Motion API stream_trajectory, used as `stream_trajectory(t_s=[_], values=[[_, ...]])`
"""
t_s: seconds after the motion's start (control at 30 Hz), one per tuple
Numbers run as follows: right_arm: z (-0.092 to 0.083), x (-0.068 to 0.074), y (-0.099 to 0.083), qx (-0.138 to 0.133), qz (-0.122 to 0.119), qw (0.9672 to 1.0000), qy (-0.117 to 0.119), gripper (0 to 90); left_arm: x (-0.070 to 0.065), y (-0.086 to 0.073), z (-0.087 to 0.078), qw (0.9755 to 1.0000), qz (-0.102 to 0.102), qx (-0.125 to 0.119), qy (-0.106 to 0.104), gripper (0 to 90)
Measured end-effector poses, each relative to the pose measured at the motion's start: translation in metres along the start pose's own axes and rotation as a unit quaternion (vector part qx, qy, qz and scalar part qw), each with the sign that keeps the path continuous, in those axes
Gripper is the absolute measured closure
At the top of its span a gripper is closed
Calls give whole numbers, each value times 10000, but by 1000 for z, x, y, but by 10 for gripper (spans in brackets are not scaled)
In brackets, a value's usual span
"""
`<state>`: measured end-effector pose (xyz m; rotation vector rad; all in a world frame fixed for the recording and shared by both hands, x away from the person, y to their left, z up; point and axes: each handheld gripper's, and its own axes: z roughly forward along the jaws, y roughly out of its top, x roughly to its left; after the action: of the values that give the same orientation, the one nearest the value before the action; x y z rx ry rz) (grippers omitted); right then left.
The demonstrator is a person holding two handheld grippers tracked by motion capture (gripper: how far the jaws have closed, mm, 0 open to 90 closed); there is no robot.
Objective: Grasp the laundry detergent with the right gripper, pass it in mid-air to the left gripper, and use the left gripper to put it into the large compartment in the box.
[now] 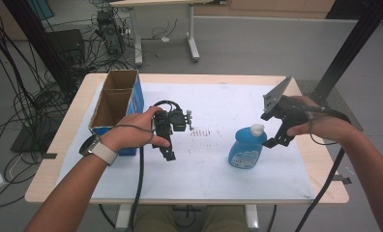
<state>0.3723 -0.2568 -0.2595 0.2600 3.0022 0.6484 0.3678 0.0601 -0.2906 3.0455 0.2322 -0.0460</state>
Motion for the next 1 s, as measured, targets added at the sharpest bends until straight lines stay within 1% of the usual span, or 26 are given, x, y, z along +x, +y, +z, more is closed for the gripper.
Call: stream_trajectory(t_s=[0.17, 0.4, 1.0], values=[[5, 1, -4, -59, 21, 10000, 3, 53, 0, 0, 1, 10000, 0, -9, 2, 97], [14, 2, -12, -199, 130, 9997, -23, 52, 0, 0, 1, 10000, 0, -24, 4, 97], [34, 4, -27, -481, 183, 9987, 5, 58, 0, 1, 3, 10000, -12, -49, 2, 97]])
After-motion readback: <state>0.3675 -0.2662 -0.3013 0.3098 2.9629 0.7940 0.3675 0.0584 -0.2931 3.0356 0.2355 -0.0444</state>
